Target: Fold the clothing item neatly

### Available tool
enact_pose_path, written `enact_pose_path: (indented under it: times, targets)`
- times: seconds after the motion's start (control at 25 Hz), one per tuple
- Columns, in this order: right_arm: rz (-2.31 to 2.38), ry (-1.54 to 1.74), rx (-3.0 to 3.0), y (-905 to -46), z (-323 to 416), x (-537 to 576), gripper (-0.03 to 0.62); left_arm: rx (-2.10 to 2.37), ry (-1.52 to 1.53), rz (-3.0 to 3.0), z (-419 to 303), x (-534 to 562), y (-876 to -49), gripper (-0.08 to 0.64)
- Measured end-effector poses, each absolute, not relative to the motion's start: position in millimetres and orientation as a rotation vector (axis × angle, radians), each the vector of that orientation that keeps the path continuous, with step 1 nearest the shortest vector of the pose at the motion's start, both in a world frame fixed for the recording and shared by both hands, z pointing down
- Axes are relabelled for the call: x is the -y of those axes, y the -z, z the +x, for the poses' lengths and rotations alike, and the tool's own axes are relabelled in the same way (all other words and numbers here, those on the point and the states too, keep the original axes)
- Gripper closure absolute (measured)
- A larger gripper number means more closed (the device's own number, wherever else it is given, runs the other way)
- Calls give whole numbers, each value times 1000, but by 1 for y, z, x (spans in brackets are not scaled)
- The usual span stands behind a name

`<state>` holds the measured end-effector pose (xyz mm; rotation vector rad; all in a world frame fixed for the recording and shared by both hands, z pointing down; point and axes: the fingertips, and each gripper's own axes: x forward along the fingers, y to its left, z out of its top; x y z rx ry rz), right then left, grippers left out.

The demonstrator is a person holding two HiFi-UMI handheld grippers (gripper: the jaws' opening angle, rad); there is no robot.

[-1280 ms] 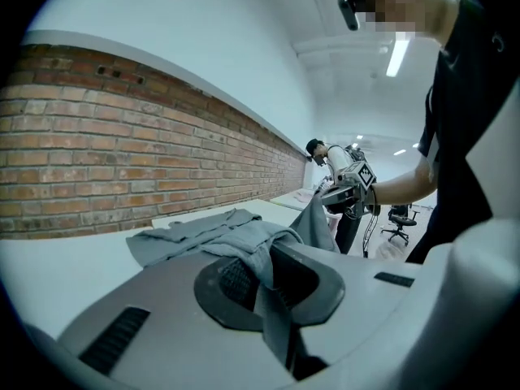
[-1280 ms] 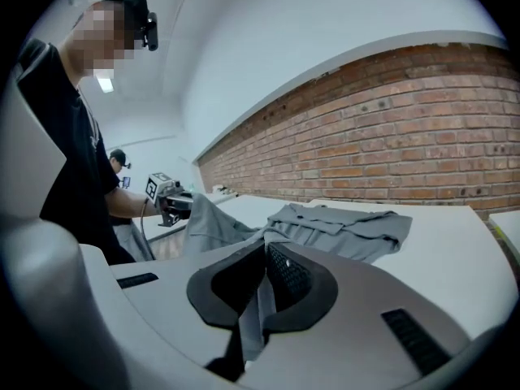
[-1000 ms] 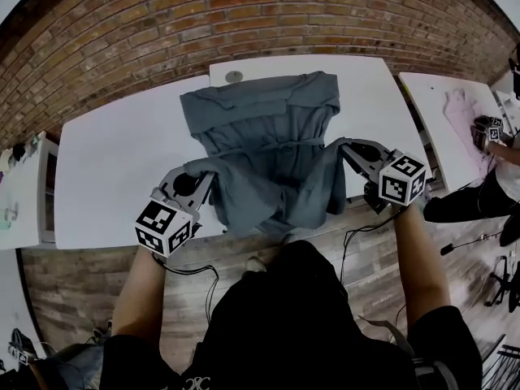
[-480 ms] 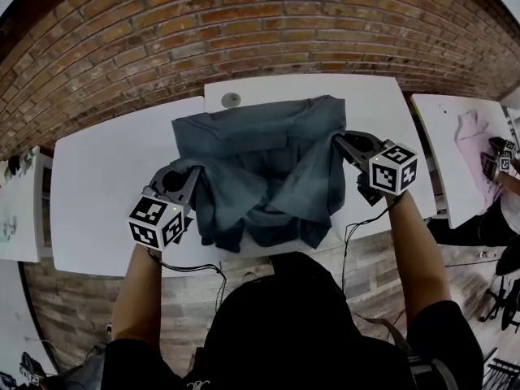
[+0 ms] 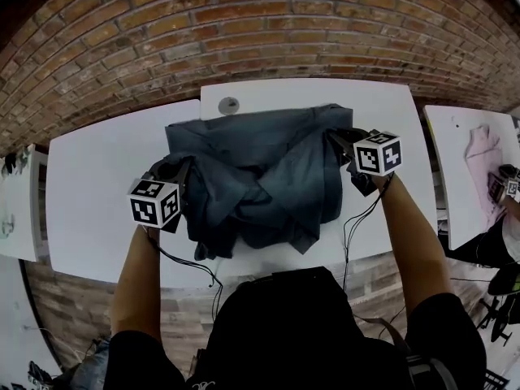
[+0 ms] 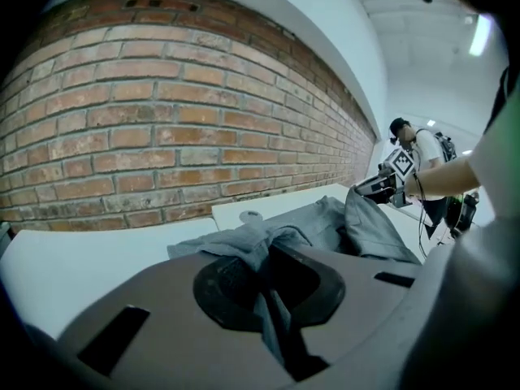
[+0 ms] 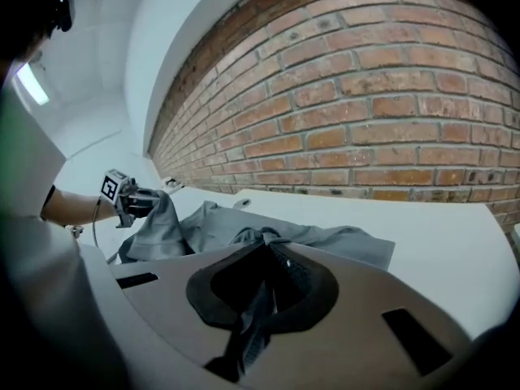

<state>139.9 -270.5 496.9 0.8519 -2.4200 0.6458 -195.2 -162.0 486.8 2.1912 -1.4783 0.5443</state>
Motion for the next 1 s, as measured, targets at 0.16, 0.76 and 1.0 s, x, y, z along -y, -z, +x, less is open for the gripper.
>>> enact_pose_path:
  times: [0.16,0.76,1.0]
  targets:
    - [826,-716,2346,-528,143,272,583,1427,-584,2097,-206,159,-524,554]
    - [974,-737,2386,-500,182,174,442,1415,-574,2106,-236,66,-517,330]
    - [813,-562,2346,-527,146,81,442,1276,-635,2147,-189,3,-540,330]
